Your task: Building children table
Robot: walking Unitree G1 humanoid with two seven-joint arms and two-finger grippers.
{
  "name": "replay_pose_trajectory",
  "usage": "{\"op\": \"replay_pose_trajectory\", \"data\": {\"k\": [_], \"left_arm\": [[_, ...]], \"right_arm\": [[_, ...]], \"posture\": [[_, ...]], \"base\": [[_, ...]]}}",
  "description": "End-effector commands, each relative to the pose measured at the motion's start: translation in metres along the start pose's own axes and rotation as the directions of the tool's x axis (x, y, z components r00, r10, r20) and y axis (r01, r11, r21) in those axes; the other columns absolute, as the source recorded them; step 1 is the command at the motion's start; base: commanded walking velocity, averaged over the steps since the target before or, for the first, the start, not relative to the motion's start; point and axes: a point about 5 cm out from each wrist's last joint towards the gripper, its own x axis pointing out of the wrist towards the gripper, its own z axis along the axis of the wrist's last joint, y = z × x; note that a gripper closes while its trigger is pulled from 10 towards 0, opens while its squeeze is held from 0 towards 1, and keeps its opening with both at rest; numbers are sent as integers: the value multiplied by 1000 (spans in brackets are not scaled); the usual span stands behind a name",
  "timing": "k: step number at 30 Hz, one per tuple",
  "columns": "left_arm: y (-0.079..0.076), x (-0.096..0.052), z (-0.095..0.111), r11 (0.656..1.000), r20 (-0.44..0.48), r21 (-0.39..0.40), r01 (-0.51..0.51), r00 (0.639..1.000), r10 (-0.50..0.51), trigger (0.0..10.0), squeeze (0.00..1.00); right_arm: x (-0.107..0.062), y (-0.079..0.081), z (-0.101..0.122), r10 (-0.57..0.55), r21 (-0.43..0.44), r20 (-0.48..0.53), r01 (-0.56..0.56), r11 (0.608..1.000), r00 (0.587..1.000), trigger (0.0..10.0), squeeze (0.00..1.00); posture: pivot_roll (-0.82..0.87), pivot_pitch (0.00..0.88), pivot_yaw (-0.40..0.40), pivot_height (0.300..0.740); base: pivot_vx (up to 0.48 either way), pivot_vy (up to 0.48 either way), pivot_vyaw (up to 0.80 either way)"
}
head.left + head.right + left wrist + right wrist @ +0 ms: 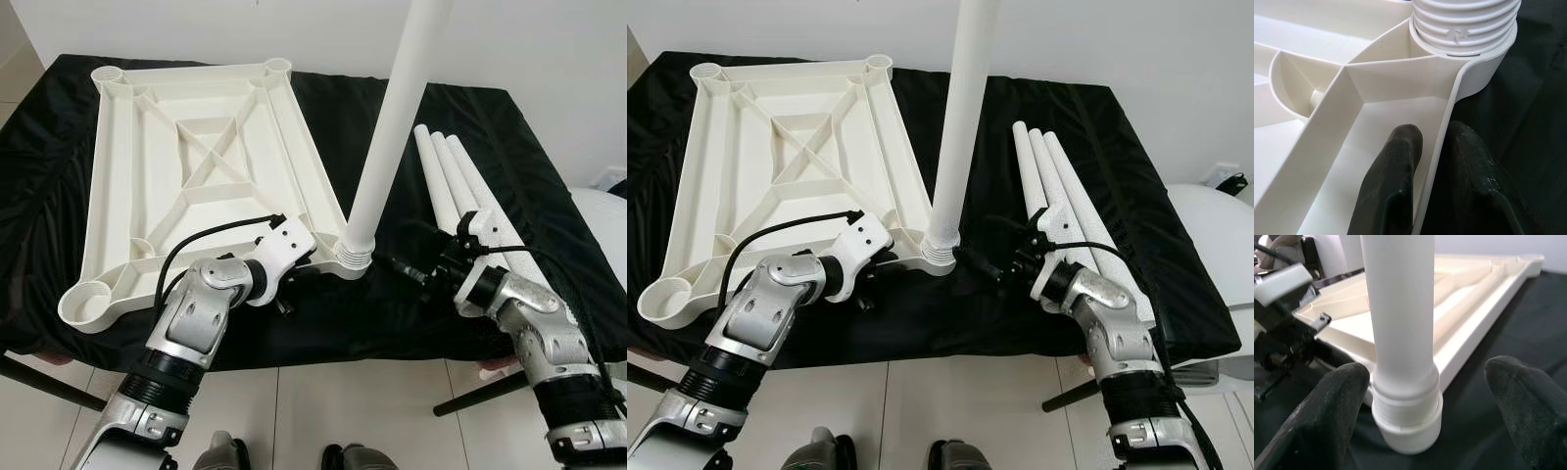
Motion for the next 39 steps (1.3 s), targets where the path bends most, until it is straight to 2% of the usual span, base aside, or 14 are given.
{"op": "replay_pose_trajectory", "data": {"k": [1, 11, 12, 13, 14, 18, 19, 26, 39], "left_arm": [[-3, 4, -17, 997, -66, -39, -73, 995, 70, 10000, 0], [-6, 8, -11, 998, -53, -14, -57, 997, 57, 10000, 0], [-6, 8, -10, 998, -51, -12, -56, 997, 55, 10000, 0], [-6, 8, -10, 998, -51, -12, -56, 997, 55, 10000, 0], [-6, 9, -9, 998, -49, -10, -55, 997, 54, 10000, 0], [-7, 9, -8, 999, -46, -7, -53, 998, 53, 10000, 0], [-7, 10, -7, 999, -43, -5, -51, 998, 51, 10000, 0], [-11, 12, -4, 999, -36, 14, -38, 999, 39, 10000, 0], [-13, 11, -5, 999, -42, 14, -33, 999, 34, 10000, 0]], "right_arm": [[-1, 0, -2, 4, 2, 3, -4, 1000, 1000, 10000, 0], [17, 5, -2, 96, 11, 12, -96, 995, 995, 10000, 0], [19, 6, -3, 109, 16, 9, -110, 994, 994, 10000, 831], [19, 6, -3, 109, 16, 9, -110, 994, 994, 10000, 831], [21, 5, -4, 111, 9, 6, -111, 994, 994, 10000, 1000], [23, 4, -4, 100, -6, 10, -100, 995, 995, 10000, 1000], [26, 4, -3, 108, -13, 12, -107, 994, 994, 10000, 0], [38, 5, -6, 128, -33, 11, -127, 991, 992, 10000, 0], [44, 0, -5, 123, -61, 19, -122, 991, 992, 10000, 0]], "posture": [[-42, 90, -69, 740], [-21, 85, -80, 740], [-18, 86, -83, 740], [-18, 86, -83, 740], [-17, 86, -85, 740], [-14, 88, -87, 740], [-8, 93, -89, 740], [3, 100, -90, 740], [9, 108, -92, 740]], "base": [[0, 0, 0], [0, 0, 0], [0, 0, 0], [0, 0, 0], [0, 0, 0], [0, 0, 0], [0, 0, 0], [0, 0, 0], [0, 0, 0]]}}
